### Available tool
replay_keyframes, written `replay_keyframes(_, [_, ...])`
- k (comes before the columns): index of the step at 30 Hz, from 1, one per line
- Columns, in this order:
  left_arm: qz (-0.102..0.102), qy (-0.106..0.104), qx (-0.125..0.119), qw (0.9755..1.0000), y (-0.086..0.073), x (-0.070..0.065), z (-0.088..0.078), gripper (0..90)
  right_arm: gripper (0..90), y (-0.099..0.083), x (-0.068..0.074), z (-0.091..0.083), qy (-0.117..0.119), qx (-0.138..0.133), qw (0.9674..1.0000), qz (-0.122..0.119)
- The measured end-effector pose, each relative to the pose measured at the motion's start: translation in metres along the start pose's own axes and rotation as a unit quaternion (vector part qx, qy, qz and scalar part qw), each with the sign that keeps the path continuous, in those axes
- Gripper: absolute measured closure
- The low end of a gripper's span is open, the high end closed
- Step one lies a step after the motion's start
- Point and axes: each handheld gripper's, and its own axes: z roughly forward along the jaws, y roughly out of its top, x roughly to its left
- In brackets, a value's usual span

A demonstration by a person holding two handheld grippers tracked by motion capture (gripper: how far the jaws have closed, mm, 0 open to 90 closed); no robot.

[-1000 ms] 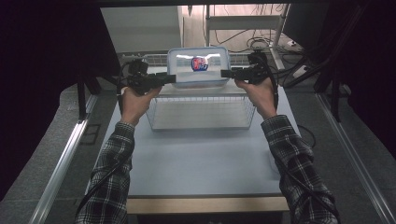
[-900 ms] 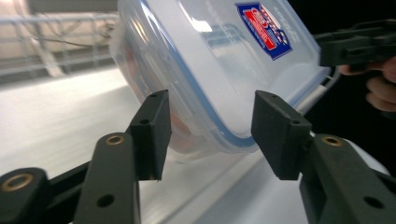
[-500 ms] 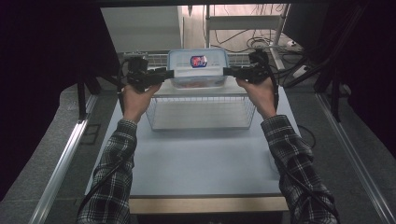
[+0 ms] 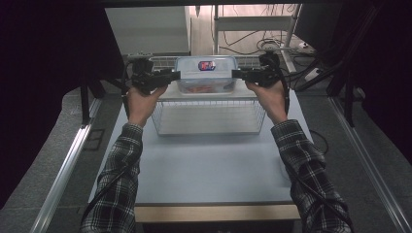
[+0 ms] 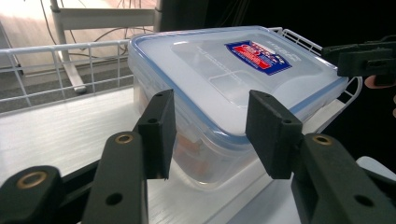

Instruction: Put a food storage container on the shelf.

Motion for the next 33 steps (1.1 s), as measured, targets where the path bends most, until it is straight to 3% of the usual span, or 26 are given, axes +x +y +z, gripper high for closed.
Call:
replay_keyframes(7, [0.021, -0.013, -0.011, 0.9996, -0.004, -0.009, -0.012, 43.2, 40.9, -0.001, 0.01, -0.015, 0.011, -0.02, 0.9991, -0.035])
replay_keyframes(12, [0.043, -0.021, -0.01, 0.9988, -0.019, -0.02, -0.014, 27.7, 26.6, -0.013, 0.015, -0.024, 0.018, -0.023, 0.9981, -0.055])
replay_keyframes(19, [0.068, -0.026, 0.003, 0.9973, -0.042, -0.034, -0.019, 15.3, 17.7, -0.033, 0.014, -0.029, 0.019, -0.023, 0.9973, -0.067])
replay_keyframes(30, [0.094, -0.03, 0.024, 0.9948, -0.076, -0.049, -0.041, 8.6, 11.4, -0.064, 0.022, -0.042, 0.025, -0.017, 0.9958, -0.086])
replay_keyframes(33, [0.091, -0.037, 0.024, 0.9949, -0.088, -0.052, -0.043, 7.6, 9.3, -0.073, 0.025, -0.046, 0.031, -0.014, 0.9956, -0.088])
